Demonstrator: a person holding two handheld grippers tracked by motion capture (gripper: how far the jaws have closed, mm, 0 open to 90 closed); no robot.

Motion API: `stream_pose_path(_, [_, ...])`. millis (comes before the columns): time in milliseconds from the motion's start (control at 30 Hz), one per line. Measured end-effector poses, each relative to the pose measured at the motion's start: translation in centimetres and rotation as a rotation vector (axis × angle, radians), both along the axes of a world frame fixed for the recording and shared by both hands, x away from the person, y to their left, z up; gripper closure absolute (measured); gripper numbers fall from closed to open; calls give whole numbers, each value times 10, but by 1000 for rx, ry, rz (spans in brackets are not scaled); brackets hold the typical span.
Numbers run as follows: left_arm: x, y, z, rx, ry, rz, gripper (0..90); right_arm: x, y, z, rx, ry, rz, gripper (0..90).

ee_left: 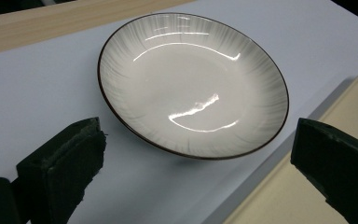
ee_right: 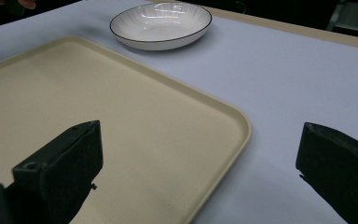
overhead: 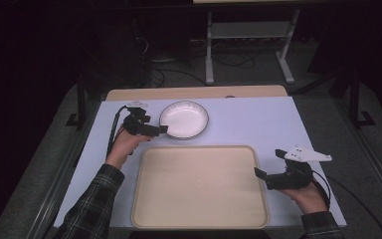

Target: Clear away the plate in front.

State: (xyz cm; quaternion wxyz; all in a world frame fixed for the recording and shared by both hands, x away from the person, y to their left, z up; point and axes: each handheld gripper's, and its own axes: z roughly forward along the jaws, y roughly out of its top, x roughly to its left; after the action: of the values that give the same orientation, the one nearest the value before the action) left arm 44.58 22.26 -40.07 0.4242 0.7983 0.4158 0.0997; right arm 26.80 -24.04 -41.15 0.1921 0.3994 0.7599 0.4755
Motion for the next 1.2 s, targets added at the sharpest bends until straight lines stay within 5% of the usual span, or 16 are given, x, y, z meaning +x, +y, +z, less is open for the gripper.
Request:
stream_pose_path(433, [20,-4,-11,-3,72,57,22,0,-1,1,8,0,-1,0])
stream_pose_path(1200, [44,0,-31,-105,247,199,333,0,-2,0,14,2,0,0])
